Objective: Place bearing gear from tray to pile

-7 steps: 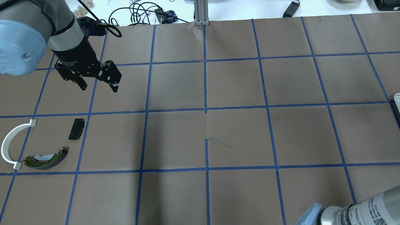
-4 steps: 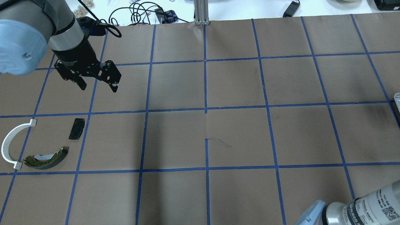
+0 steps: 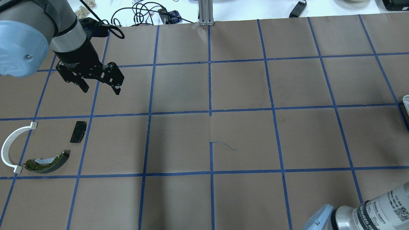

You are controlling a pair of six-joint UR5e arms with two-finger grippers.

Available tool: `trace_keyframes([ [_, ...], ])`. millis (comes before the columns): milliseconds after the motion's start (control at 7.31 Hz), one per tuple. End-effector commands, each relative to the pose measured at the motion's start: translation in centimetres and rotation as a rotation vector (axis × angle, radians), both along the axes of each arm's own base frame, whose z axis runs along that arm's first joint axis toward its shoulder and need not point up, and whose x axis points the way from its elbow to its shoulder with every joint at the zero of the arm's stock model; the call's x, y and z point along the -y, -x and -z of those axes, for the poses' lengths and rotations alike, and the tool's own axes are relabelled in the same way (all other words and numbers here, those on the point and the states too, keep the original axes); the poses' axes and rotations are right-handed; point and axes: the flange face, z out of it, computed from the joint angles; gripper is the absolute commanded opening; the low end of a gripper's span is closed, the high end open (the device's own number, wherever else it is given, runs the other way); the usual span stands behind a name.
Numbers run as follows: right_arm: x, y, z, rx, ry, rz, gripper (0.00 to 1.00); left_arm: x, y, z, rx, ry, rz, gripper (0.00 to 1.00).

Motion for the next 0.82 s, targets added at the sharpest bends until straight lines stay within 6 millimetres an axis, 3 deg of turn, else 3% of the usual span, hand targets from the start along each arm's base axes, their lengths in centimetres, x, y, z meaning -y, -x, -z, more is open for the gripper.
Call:
trace_keyframes([
  [0, -0.4, 0.6, -0.5, -0.102, -0.006, -0.035, 0.64, 0.0, 0.2, -0.8, -0.008, 0.017, -0.001, 1.0],
  [137, -0.6, 0.3, -0.1, -0.093, -0.011, -0.033, 0.56, -0.6, 0.3, -1.1, -0.014, 0.024, -0.006, 1.0],
  [410, -0.6, 0.2, -0.9, -0.097, -0.007, -0.02, 0.57, -1.3, 0.3, -2.3, -0.003, 0.038, -0.007, 1.0],
  [684, -0.7, 0.2, -1.2, -0.101, -0.01, -0.022, 0.57, -0.9, 0.3, -1.6, -0.001, 0.027, -0.005, 1.0],
])
